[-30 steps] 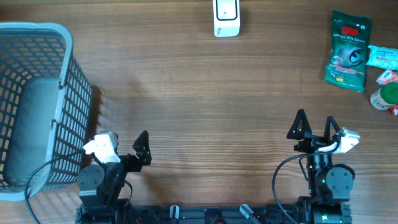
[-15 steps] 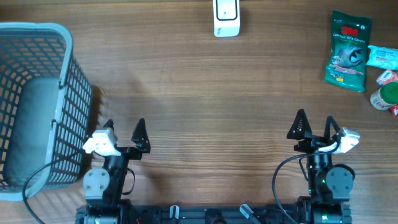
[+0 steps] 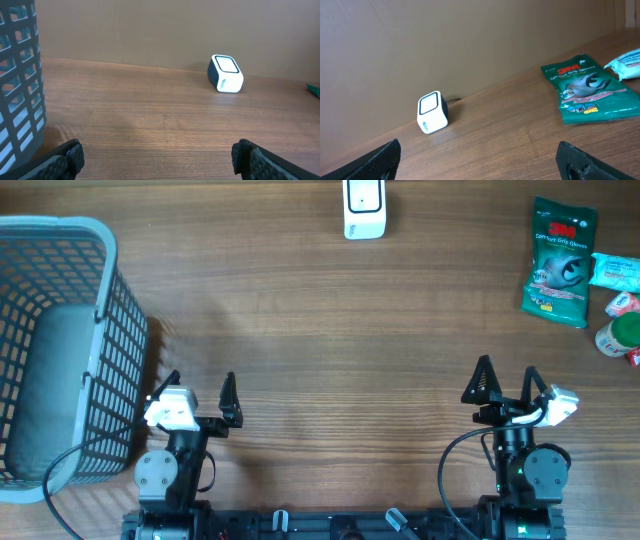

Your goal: Scan the item barcode

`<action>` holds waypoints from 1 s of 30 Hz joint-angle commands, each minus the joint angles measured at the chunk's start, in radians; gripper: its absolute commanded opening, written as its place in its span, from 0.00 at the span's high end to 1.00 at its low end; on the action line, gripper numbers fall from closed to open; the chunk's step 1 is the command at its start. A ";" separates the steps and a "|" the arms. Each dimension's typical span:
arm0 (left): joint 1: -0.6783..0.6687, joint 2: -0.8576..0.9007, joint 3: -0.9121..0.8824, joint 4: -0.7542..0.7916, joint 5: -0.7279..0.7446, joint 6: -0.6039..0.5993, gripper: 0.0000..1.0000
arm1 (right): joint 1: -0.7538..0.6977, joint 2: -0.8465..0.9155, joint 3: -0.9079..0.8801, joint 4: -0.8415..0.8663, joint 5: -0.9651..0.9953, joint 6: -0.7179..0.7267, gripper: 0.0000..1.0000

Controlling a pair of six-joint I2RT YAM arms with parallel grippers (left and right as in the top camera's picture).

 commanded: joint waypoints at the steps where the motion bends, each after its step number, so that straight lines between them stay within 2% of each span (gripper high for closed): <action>1: -0.002 -0.009 -0.012 0.006 0.005 0.023 0.00 | 0.005 -0.011 -0.001 0.003 0.015 -0.001 0.00; 6: -0.002 -0.008 -0.012 0.006 0.005 0.023 0.00 | 0.005 -0.011 -0.001 0.003 0.016 -0.001 0.00; 9: -0.002 -0.008 -0.012 0.006 0.005 0.023 0.00 | 0.004 -0.011 -0.001 0.008 0.070 -0.049 0.00; 13: -0.002 -0.008 -0.012 0.006 0.005 0.023 0.00 | 0.004 0.000 -0.001 0.003 0.013 -0.308 0.00; 14: -0.002 -0.008 -0.012 0.006 0.005 0.023 0.00 | 0.004 0.003 -0.001 0.003 0.014 -0.331 0.00; 30: -0.002 -0.008 -0.012 0.006 0.005 0.023 0.00 | 0.020 0.006 -0.001 0.003 0.017 -0.344 0.00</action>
